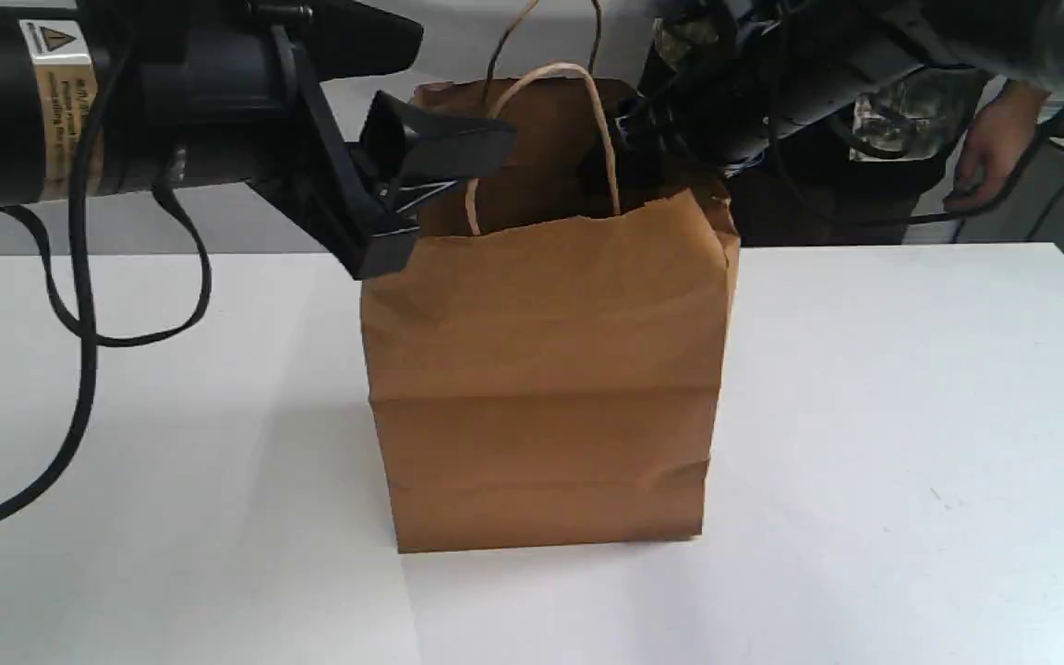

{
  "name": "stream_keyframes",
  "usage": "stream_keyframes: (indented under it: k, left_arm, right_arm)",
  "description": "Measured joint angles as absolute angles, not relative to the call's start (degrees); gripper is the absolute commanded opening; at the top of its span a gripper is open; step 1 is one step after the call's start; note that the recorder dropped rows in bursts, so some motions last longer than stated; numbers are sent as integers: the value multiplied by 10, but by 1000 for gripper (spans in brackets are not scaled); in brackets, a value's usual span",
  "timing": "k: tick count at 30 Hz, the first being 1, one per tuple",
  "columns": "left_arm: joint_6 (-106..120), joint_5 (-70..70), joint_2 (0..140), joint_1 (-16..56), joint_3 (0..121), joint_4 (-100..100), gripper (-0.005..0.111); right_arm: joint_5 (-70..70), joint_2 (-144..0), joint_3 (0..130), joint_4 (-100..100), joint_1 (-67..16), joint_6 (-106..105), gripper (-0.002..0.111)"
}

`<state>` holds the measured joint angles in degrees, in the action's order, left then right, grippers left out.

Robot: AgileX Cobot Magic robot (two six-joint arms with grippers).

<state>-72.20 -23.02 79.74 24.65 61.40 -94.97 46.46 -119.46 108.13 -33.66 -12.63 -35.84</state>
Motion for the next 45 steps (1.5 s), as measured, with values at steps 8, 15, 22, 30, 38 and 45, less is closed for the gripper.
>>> stream_keyframes:
  k: [8,15,22,30,38,45]
  left_arm:
    - [-719,-228,749,247,614,-944,68]
    - [-719,-221,723,247,605,-944,68]
    - [-719,-133,658,247,559,-945,68]
    - [-719,-106,530,247,483,-923,68]
    - [-719,-83,382,247,415,-880,68]
    - [-728,-37,262,247,358,-862,64]
  right_arm:
    - [473,-1155,1081,-337,-126,-366,68]
    - [504,-1115,1081,-324,-126,-373,68]
    - [507,-1066,1081,-293,-126,-360,67]
    - [523,-1025,1077,-266,-126,-337,65]
    - [408,-947,947,-245,-126,-334,65]
    - [154,-830,759,-236,-126,-345,65]
